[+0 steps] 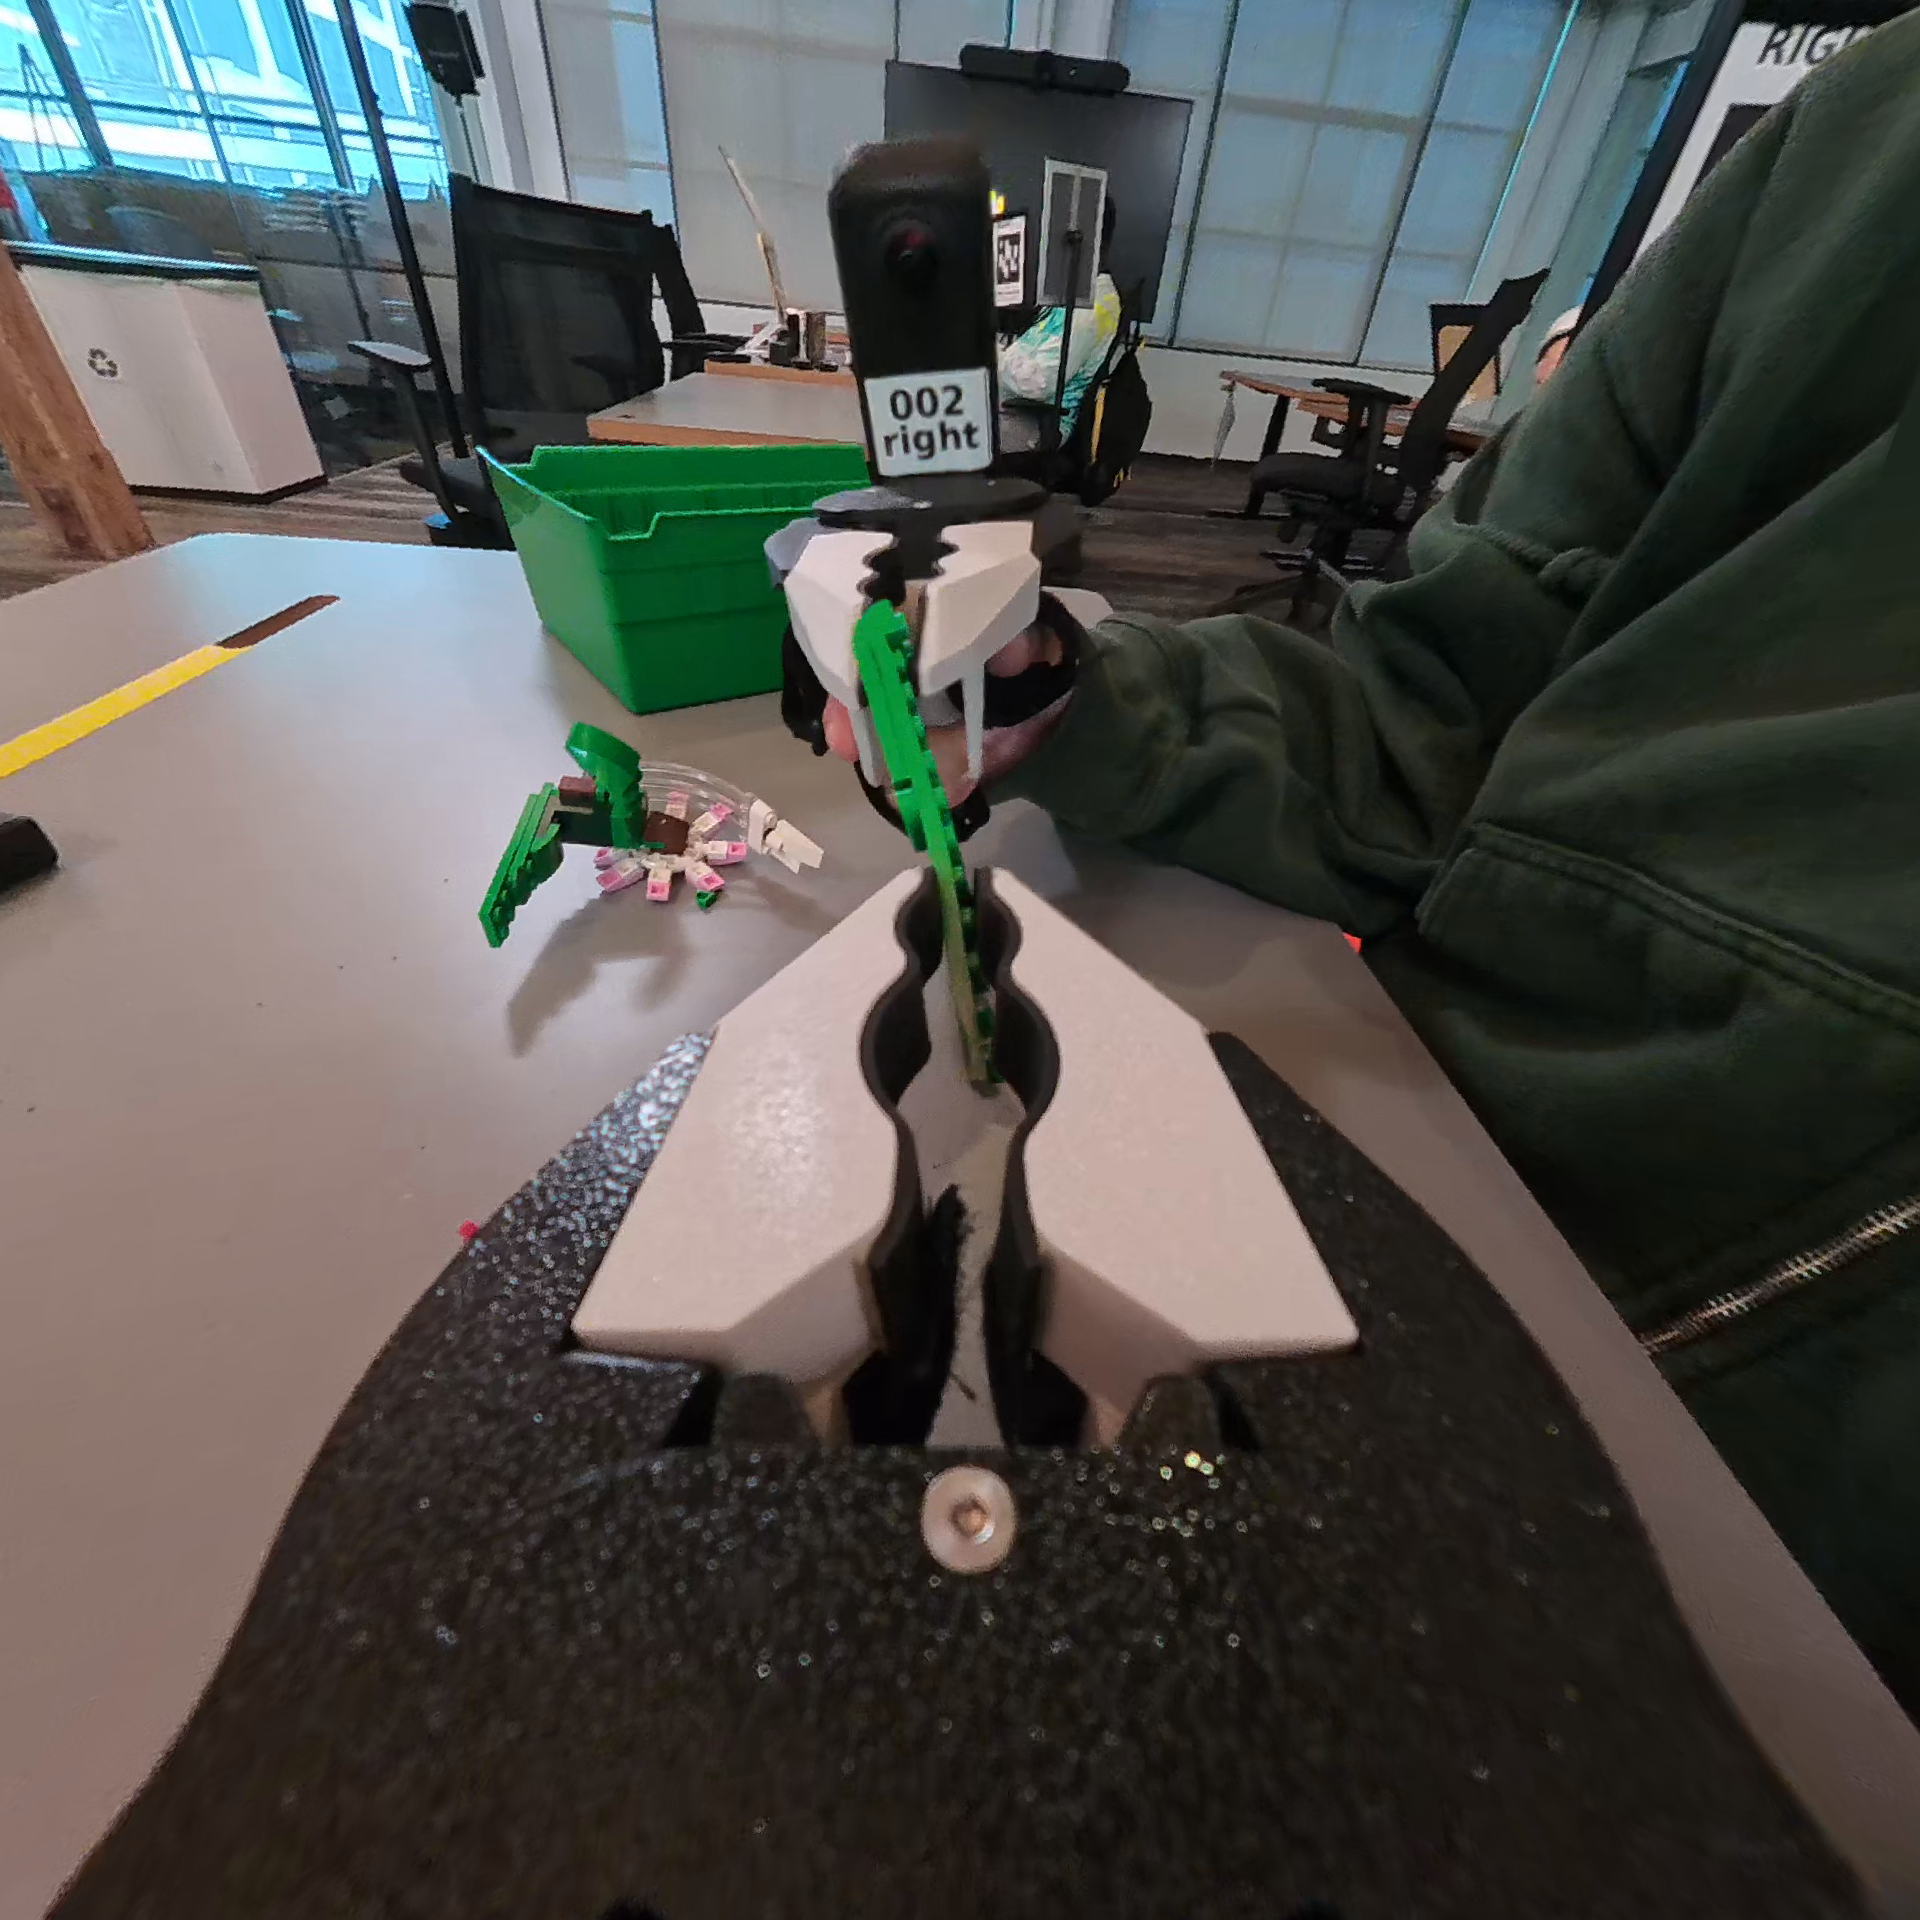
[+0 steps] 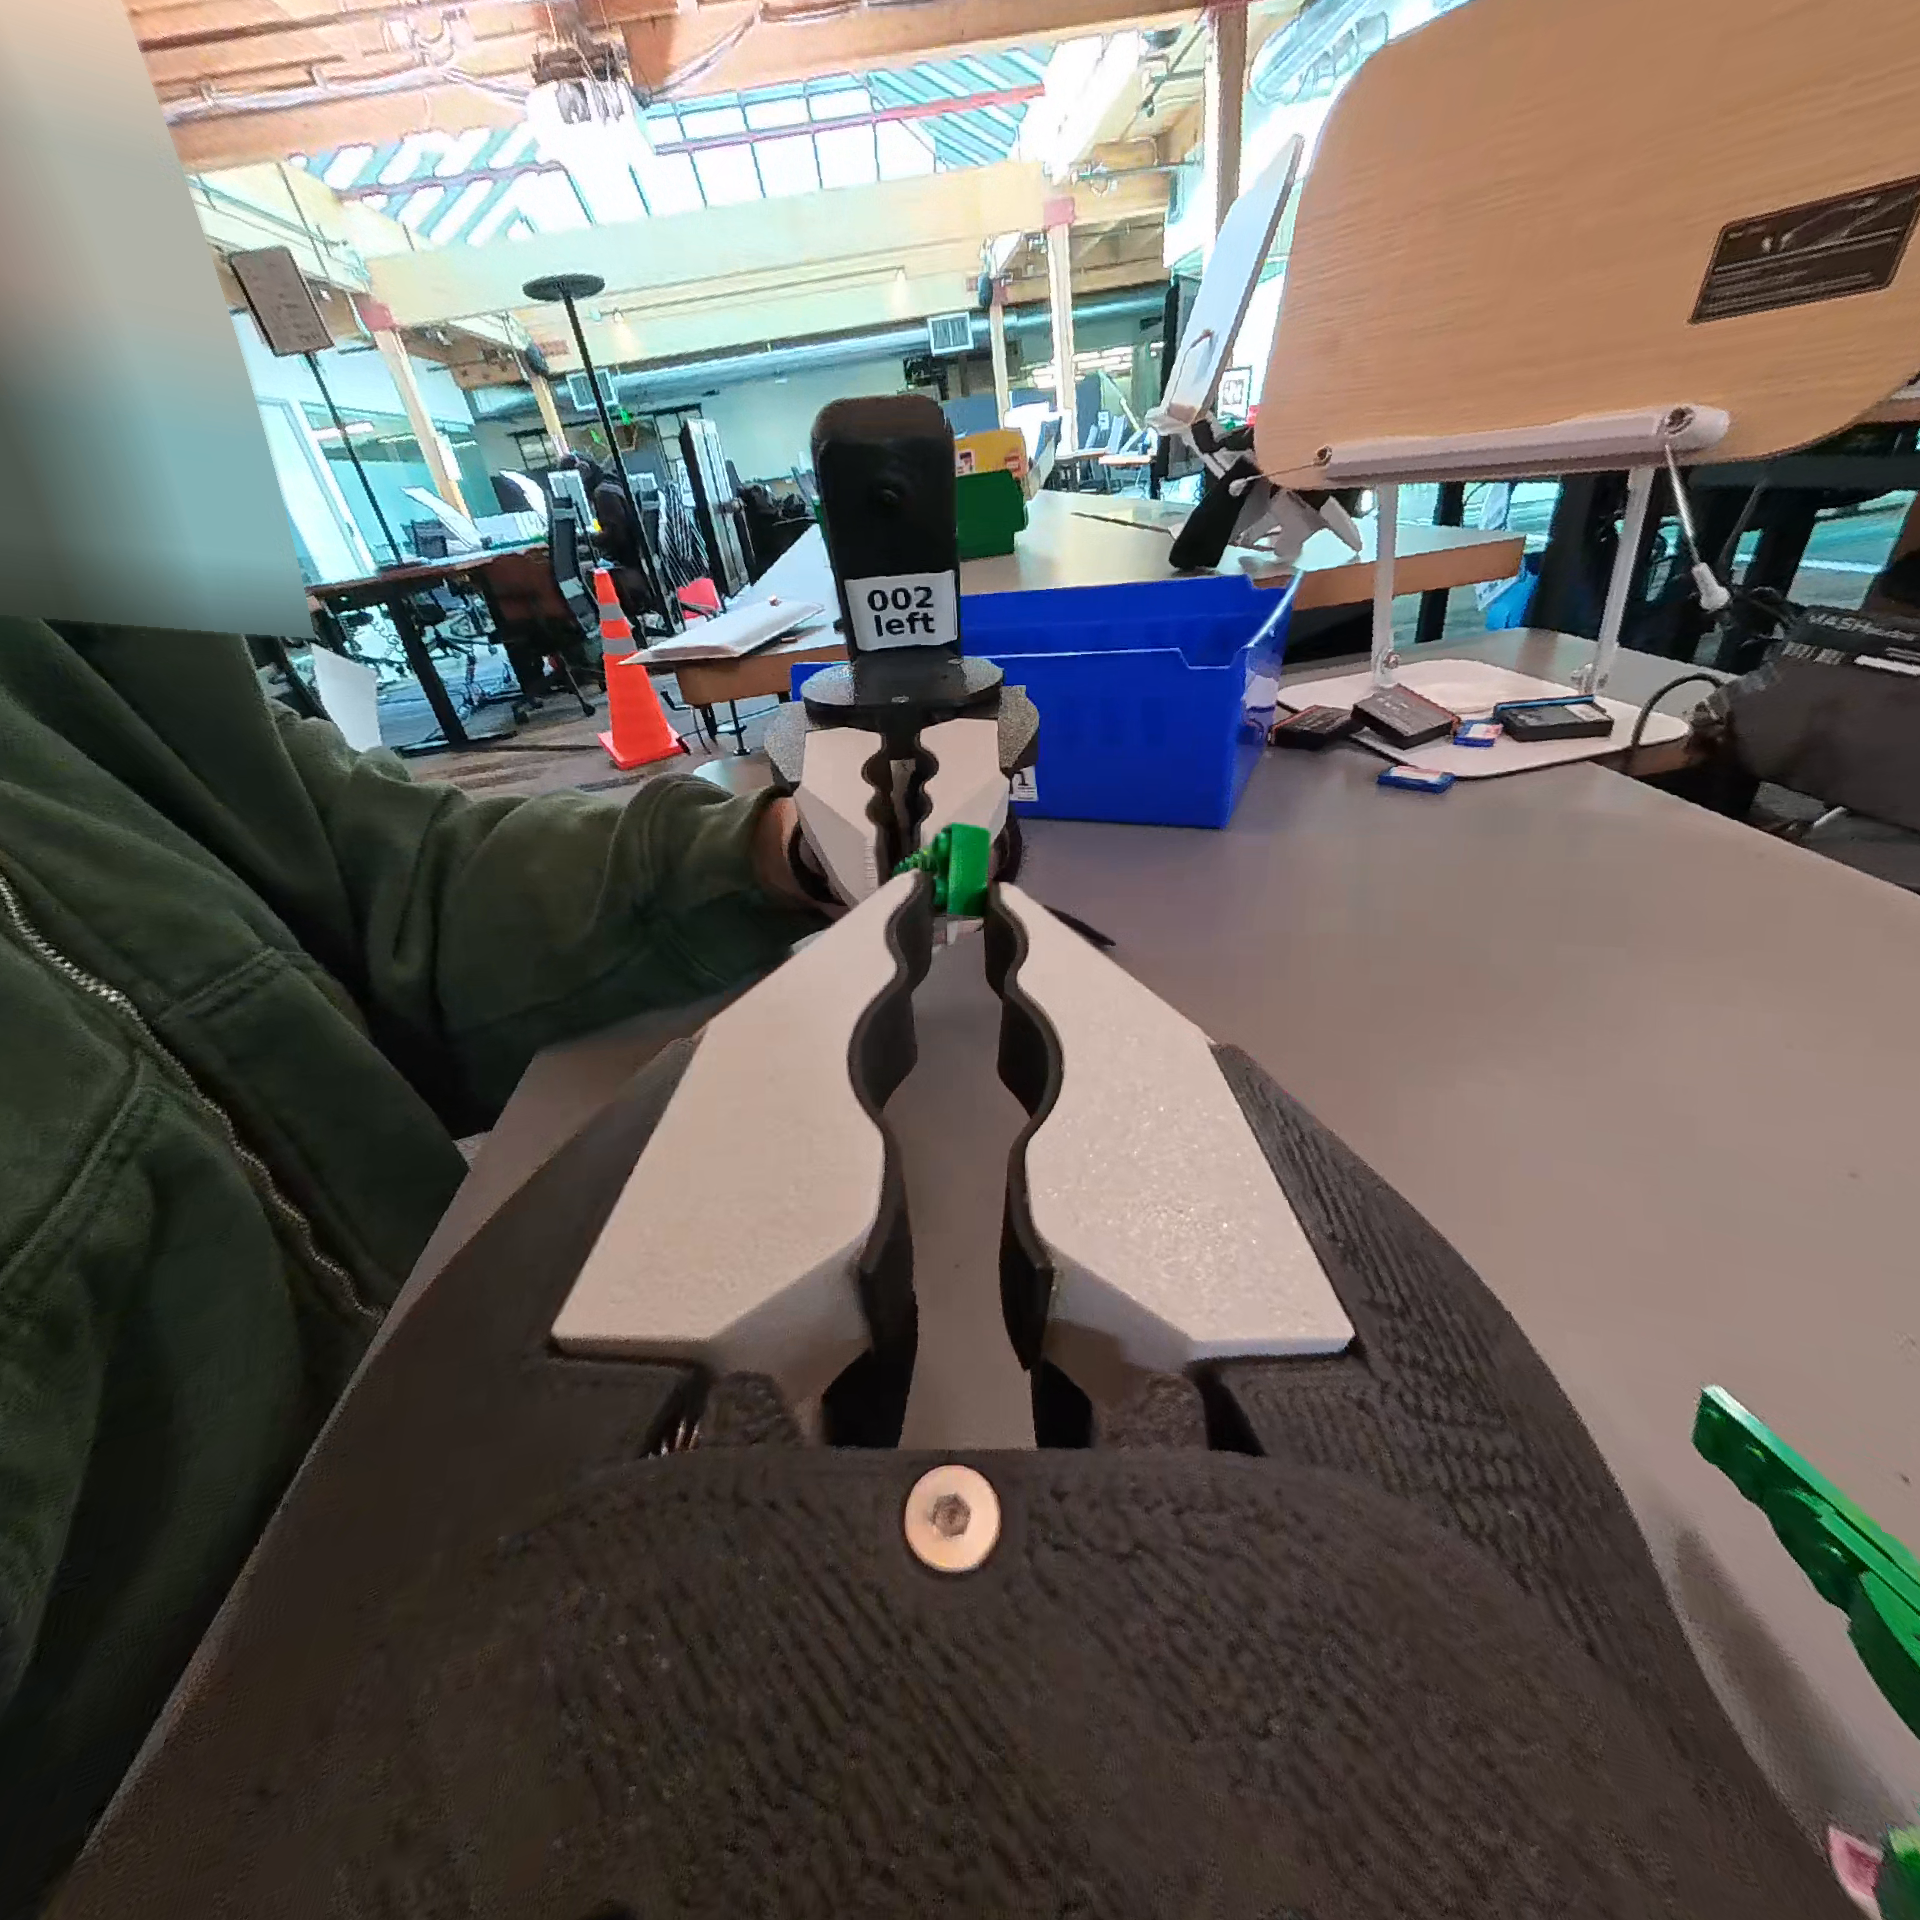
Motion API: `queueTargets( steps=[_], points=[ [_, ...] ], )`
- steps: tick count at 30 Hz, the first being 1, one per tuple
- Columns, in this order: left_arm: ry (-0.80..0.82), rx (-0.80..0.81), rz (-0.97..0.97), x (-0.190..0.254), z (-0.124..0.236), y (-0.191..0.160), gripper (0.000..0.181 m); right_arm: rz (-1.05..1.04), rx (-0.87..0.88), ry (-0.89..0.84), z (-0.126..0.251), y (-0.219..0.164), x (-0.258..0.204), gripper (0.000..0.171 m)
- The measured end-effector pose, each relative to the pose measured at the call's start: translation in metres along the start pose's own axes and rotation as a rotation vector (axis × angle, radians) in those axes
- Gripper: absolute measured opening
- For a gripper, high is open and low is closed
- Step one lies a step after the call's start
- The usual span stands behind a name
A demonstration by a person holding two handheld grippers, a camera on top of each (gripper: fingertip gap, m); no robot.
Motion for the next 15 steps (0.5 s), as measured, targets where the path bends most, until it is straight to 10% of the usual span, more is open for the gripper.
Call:
queueTargets(
  steps=[15],
  points=[
    [-0.071,-0.007,0.038,0.0036,0.0050,-0.0044,0.004,0.026,-0.029,-0.019,-0.0064,-0.0051,-0.0019,0.007]
  ],
)
Point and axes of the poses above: each gripper's, where its closed fingertips meet, z back along the fingers, y out of its top, x = y × z across the jaws, the point moved 4 cm from there along z, back along the fingers, and after that the axes turned 12 degrees about -y, right-handed, at the moved point
